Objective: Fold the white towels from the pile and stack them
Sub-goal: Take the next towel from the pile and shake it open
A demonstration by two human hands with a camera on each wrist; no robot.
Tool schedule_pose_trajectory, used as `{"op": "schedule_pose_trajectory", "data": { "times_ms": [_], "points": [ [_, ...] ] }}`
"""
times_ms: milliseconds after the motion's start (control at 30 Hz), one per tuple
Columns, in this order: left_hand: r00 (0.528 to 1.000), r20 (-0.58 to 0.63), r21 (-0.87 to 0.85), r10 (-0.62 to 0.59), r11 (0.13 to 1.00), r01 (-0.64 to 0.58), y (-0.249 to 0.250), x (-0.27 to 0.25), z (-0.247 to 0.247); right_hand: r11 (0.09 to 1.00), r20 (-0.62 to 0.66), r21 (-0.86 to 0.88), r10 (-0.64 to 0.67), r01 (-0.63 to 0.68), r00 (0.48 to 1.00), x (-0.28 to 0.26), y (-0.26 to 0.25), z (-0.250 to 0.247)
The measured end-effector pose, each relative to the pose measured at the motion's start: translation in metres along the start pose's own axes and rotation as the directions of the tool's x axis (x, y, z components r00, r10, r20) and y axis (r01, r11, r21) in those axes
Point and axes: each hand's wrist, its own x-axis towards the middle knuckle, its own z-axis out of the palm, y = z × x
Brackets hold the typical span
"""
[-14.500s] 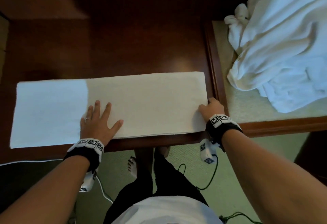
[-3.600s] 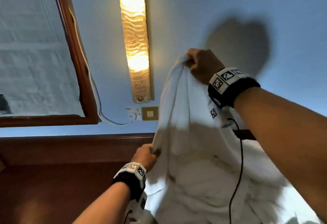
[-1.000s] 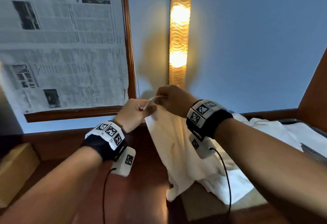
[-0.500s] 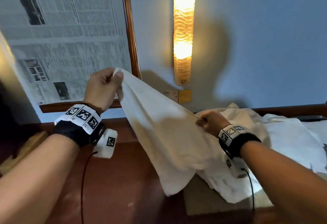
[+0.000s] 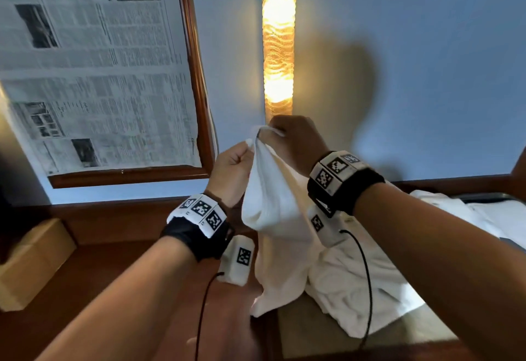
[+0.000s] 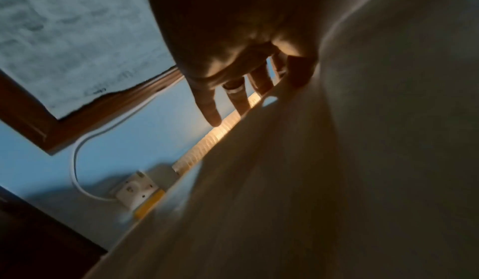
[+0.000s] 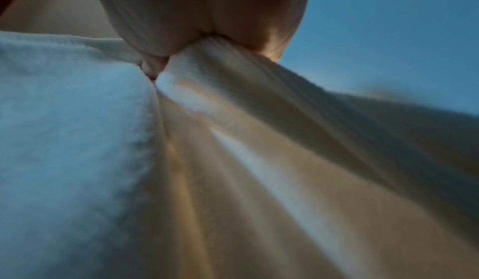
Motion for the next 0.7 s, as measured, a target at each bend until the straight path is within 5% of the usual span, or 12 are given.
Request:
{"op": "schedule_pose_trajectory", "data": {
  "times_ms": [267, 400, 467, 567, 700],
  "points": [
    [0.998, -0.054, -0.150, -0.044, 0.988, 0.035, 0.004, 0.001, -0.014, 0.979, 0.208, -0.196, -0.006, 0.047, 0.978, -0.060, 0.065, -0.001],
    [0.989, -0.093, -0.264, -0.117, 0.960, 0.089, 0.012, -0.004, -0.037, 0.914, 0.216, -0.299, 0.345, -0.275, 0.913, -0.101, 0.150, -0.015],
    [0.989, -0.083, -0.264, -0.120, 0.960, 0.094, 0.012, -0.007, -0.042, 0.909, 0.145, -0.218, 0.389, -0.354, 0.910, -0.104, 0.151, -0.019],
    [0.994, -0.073, -0.206, -0.077, 0.977, 0.060, 0.010, -0.012, -0.035, 0.963, 0.089, -0.085, 0.264, -0.257, 0.960, -0.078, 0.099, -0.017],
    [0.997, -0.060, -0.207, -0.053, 0.978, 0.039, 0.021, -0.022, -0.020, 0.997, 0.098, -0.039, -0.057, 0.062, 0.994, -0.037, 0.012, -0.009]
  ]
}}
